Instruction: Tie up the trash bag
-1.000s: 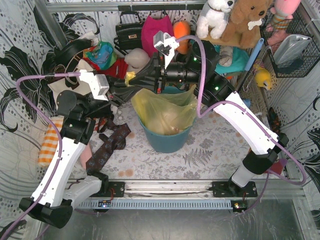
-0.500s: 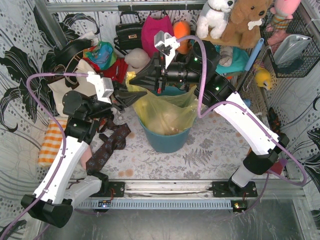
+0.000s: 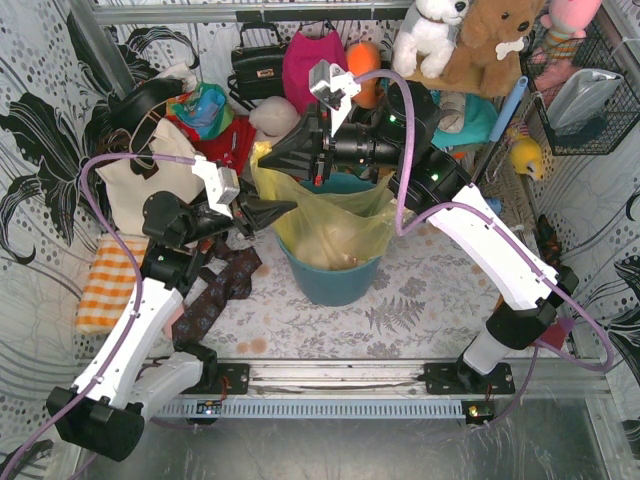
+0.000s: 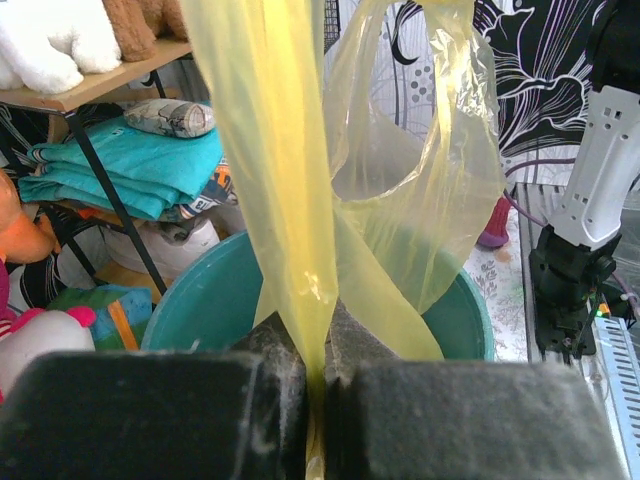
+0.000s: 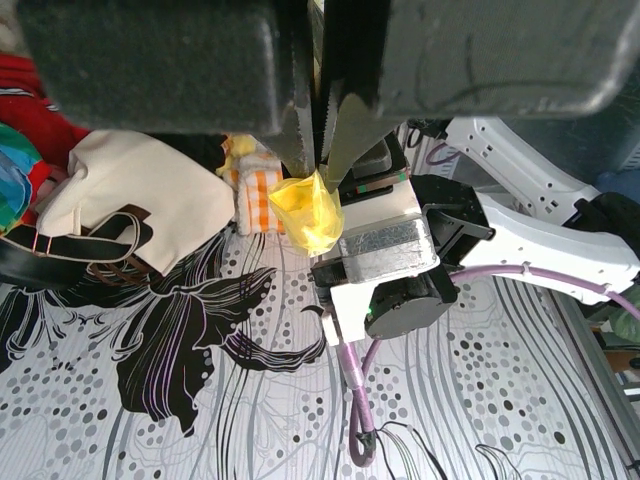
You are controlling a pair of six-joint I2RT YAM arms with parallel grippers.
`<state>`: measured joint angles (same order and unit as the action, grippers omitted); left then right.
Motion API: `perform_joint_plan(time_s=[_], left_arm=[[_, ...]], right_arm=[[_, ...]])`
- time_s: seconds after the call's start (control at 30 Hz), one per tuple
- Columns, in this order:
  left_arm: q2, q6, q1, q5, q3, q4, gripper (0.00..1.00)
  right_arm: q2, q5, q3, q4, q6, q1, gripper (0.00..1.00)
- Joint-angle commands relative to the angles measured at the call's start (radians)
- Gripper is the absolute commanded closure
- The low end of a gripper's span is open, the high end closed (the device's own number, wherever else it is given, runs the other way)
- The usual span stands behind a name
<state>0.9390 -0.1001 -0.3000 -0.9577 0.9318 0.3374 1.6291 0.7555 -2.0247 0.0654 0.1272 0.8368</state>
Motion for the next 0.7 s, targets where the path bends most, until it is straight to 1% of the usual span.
perform_joint_plan(time_s=[0.0, 0.17, 0.2, 0.23, 0.27, 0.3, 0.37, 0.43, 0.57, 0.67], left_arm=[[-0.012, -0.018, 0.004, -0.001, -0.015, 0.027, 0.91], [-0.014, -0.022, 0.004, -0.012, -0.003, 0.027, 0.92], [-0.015, -0.023, 0.005, -0.013, -0.001, 0.025, 0.92], [-0.017, -0.023, 0.005, -0.012, 0.001, 0.023, 0.92], [-0.018, -0.021, 0.004, -0.011, 0.001, 0.023, 0.92], [-0.019, -0.02, 0.004, -0.01, 0.001, 0.02, 0.92], [-0.024, -0.012, 0.004, -0.007, 0.001, 0.009, 0.92], [-0.027, -0.009, 0.004, -0.003, 0.001, 0.005, 0.92], [-0.03, -0.011, 0.005, 0.0, -0.001, 0.005, 0.92], [-0.032, -0.016, 0.004, 0.002, 0.002, 0.008, 0.92]], right_arm=[[-0.023, 0.004, -0.034, -0.074, 0.023, 0.008, 1.0], [-0.035, -0.014, -0.016, -0.064, 0.026, 0.008, 1.0], [-0.037, -0.031, -0.022, -0.05, 0.023, 0.008, 0.93], [-0.041, -0.049, -0.03, -0.026, 0.018, 0.008, 0.75], [-0.048, -0.074, -0.038, 0.003, 0.004, 0.008, 0.6], [-0.059, -0.101, -0.046, 0.037, -0.011, 0.008, 0.54], [-0.1, -0.166, -0.056, 0.11, -0.039, 0.008, 0.43], [-0.14, -0.247, -0.066, 0.177, -0.062, 0.008, 0.41], [-0.222, -0.462, -0.086, 0.338, -0.086, 0.008, 0.39], [-0.283, -0.69, -0.087, 0.469, -0.039, 0.008, 0.37]])
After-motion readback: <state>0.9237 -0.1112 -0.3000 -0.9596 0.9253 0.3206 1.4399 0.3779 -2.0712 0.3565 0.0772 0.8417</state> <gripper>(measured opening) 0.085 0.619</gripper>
